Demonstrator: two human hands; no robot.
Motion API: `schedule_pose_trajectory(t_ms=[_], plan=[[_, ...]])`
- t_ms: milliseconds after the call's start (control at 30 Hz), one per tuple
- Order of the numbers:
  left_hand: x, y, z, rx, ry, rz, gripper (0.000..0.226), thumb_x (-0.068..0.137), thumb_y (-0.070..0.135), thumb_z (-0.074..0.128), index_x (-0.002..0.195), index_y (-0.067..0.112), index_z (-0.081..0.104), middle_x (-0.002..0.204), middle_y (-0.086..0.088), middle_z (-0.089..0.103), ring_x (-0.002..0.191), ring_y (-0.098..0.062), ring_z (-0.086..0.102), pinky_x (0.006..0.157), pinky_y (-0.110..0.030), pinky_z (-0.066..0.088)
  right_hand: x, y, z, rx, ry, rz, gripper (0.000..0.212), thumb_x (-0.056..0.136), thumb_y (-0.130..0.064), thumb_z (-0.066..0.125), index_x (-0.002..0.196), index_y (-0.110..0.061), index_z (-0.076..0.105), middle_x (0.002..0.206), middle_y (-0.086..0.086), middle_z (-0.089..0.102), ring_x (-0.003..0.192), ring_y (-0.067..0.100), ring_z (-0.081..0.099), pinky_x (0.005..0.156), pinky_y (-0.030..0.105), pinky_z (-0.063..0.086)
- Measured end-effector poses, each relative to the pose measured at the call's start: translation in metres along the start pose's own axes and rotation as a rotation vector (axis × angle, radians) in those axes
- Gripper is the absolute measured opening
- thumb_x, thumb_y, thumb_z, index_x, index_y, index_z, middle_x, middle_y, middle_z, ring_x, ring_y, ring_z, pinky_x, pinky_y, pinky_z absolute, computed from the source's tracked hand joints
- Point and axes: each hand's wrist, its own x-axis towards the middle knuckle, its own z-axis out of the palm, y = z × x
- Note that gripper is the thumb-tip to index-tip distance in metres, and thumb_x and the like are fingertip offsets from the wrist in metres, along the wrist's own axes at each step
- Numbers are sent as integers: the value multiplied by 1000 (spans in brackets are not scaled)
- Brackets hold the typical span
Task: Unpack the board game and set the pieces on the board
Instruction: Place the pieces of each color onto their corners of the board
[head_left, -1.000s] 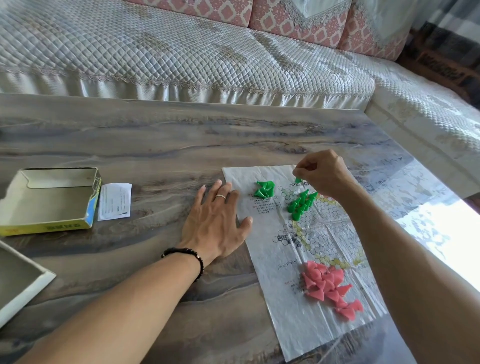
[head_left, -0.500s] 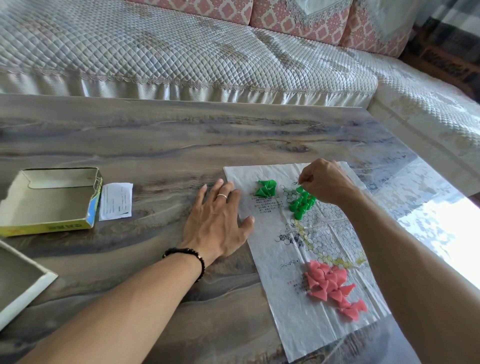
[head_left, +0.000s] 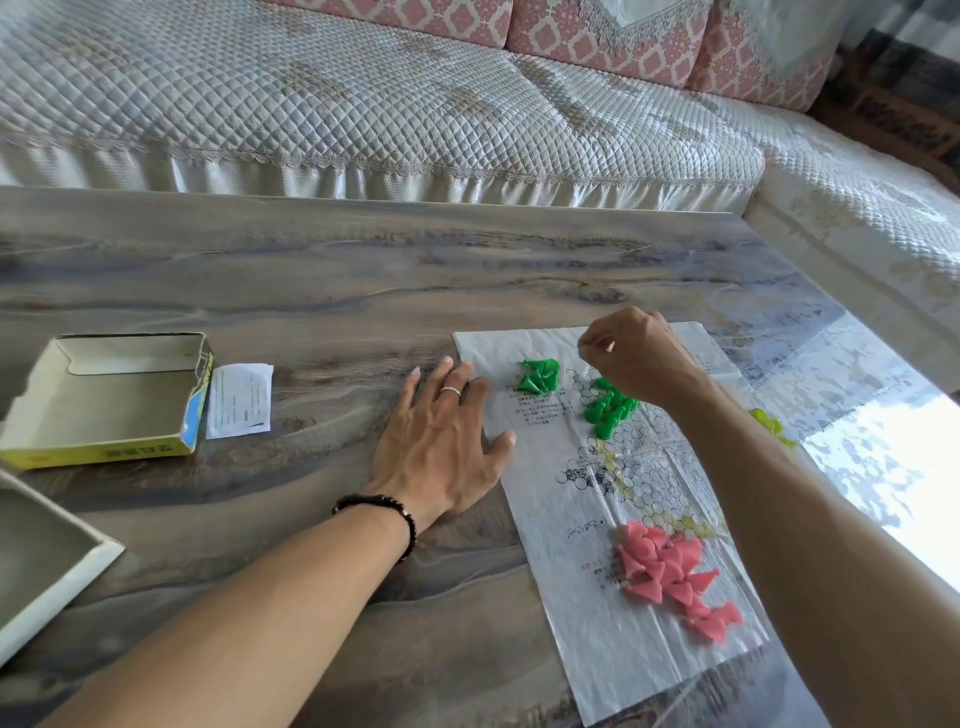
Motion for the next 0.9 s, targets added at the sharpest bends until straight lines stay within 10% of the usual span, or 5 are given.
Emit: schedule_pose_trajectory(t_ms=[900], plan=[[0,0,0,-4,3,-3,65,94,57,31,146,18,30,160,-6,22,150,-23,8,122,-45,4,-10,13,-16,-18,-69,108,9,84,-2,67,89,-5,74,83,6,71,67,11,66,57,14,49]])
